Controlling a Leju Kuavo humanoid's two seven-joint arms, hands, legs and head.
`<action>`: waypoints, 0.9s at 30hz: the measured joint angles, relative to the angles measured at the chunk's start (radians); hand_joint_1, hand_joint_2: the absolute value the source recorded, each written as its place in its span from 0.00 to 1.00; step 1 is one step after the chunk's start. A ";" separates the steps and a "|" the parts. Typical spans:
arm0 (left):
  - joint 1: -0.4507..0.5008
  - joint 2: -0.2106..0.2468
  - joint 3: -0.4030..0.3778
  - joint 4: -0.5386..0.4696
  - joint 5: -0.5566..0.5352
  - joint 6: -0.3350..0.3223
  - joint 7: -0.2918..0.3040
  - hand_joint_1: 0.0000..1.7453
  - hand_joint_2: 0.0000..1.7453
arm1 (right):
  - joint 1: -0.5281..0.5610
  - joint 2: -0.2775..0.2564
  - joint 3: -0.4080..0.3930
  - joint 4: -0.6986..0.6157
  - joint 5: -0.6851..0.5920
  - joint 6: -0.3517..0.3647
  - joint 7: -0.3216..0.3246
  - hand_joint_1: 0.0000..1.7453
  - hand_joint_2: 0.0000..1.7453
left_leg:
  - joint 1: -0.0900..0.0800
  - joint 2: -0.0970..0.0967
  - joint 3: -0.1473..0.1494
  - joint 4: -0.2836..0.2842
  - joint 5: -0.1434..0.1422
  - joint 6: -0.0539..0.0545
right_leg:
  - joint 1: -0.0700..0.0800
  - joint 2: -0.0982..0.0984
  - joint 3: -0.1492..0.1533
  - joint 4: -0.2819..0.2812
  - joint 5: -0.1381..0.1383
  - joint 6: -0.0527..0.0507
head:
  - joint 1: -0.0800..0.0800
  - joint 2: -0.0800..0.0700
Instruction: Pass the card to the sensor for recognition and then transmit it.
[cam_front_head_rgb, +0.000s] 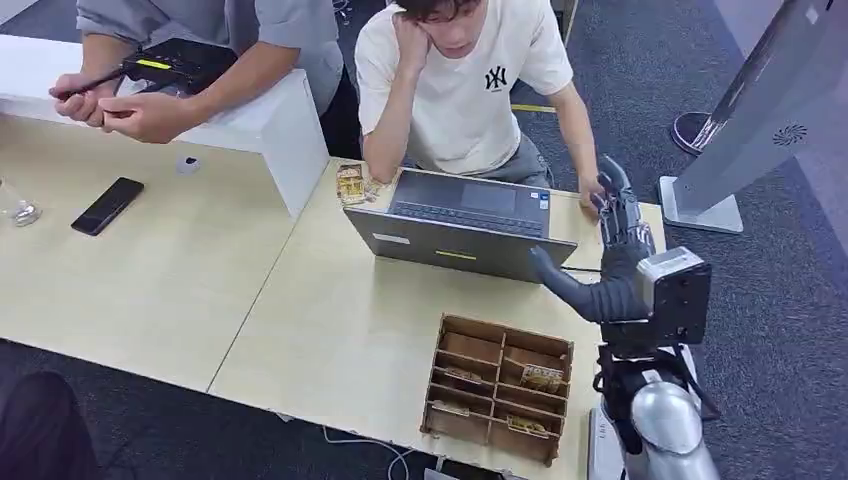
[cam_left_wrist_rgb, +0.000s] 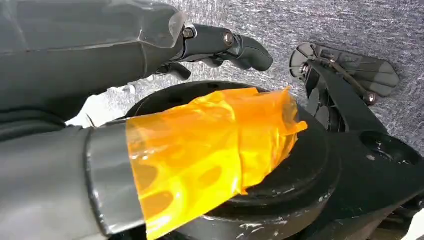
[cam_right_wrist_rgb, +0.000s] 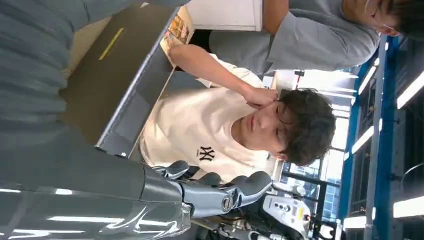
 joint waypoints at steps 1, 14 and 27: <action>0.001 0.000 0.000 0.000 0.004 0.000 0.000 0.00 0.00 | 0.012 -0.004 -0.003 -0.010 -0.003 0.002 0.000 0.00 1.00 | 0.000 0.000 0.000 0.000 0.000 0.000 | 0.000 0.000 0.000 0.000 0.000 0.000 | 0.000 0.000; 0.005 -0.001 0.016 0.000 0.038 0.002 -0.001 0.00 0.00 | 0.174 -0.082 -0.035 -0.136 -0.004 0.023 0.022 0.00 0.00 | 0.000 0.000 0.000 0.000 0.000 0.000 | 0.000 0.000 0.000 0.000 0.000 0.000 | 0.000 0.000; 0.008 -0.003 0.049 0.000 0.066 0.012 0.004 0.00 0.00 | 0.315 -0.127 -0.047 -0.191 -0.159 0.141 0.091 0.00 0.00 | 0.000 0.000 0.000 0.000 0.000 0.000 | 0.000 0.000 0.000 0.000 0.000 0.000 | 0.000 0.000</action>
